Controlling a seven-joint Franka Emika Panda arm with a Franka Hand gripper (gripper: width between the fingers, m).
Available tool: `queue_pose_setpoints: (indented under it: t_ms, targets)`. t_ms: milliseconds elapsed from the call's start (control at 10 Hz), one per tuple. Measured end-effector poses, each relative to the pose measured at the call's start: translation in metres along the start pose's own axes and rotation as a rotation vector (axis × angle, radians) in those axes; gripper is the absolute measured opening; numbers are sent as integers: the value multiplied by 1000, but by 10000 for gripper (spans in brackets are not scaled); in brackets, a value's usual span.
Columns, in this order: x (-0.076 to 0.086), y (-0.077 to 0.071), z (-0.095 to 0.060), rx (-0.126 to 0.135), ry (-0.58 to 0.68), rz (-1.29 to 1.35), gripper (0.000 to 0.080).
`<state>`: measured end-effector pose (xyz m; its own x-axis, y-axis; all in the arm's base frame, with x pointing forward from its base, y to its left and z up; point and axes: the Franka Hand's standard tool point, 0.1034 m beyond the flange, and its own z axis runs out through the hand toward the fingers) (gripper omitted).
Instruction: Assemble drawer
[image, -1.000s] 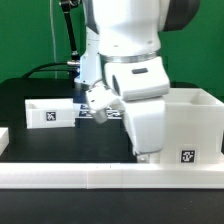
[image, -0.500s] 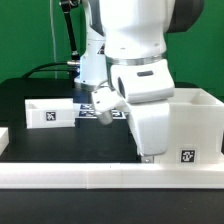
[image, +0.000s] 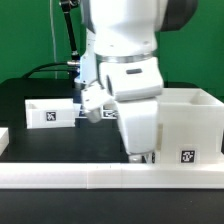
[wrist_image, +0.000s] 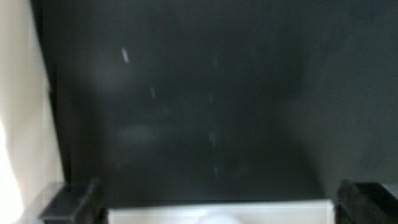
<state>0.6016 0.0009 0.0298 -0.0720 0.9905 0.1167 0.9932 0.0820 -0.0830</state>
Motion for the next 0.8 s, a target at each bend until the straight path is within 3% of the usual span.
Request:
queue_pose_setpoints:
  t_ms: [100, 300, 600, 800]
  targets:
    - [-9, 1, -4, -11, -1, 8, 649]
    - [-21, -4, -18, -56, -11, 29, 649]
    - [-33, -35, -30, -93, -29, 56, 649]
    - [-42, -58, -27, -74, -32, 76, 649]
